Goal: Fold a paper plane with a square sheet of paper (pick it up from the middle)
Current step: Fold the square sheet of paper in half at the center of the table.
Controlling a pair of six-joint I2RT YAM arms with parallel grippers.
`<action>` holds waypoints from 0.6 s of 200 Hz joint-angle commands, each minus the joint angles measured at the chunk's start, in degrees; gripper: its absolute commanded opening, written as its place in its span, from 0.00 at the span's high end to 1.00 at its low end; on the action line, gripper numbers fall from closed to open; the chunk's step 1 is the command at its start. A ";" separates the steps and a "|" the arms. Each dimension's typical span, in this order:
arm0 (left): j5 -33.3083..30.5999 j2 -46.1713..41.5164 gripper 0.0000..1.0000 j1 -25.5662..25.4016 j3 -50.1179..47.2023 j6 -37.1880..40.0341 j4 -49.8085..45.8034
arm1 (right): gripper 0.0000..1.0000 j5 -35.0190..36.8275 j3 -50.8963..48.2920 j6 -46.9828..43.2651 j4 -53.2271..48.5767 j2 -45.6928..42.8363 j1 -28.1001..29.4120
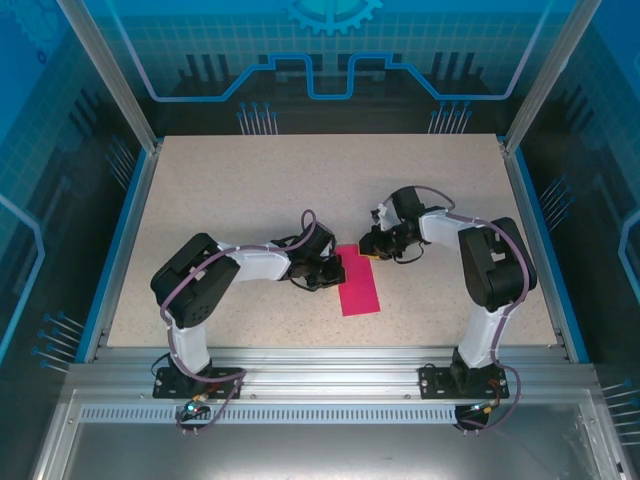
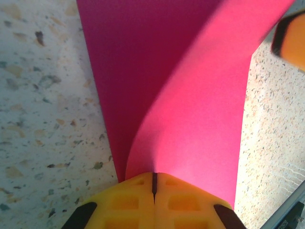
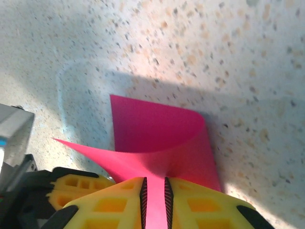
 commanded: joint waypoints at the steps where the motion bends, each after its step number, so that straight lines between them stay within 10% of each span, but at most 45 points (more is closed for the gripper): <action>1: -1.90 2.67 1.00 -0.78 -1.03 1.60 -6.96 | 0.80 -0.87 1.44 0.26 0.17 3.71 -0.76; 120: -1.87 2.67 1.00 -0.82 -1.22 1.62 -7.03 | 0.80 1.11 6.58 0.91 -2.80 3.54 -0.86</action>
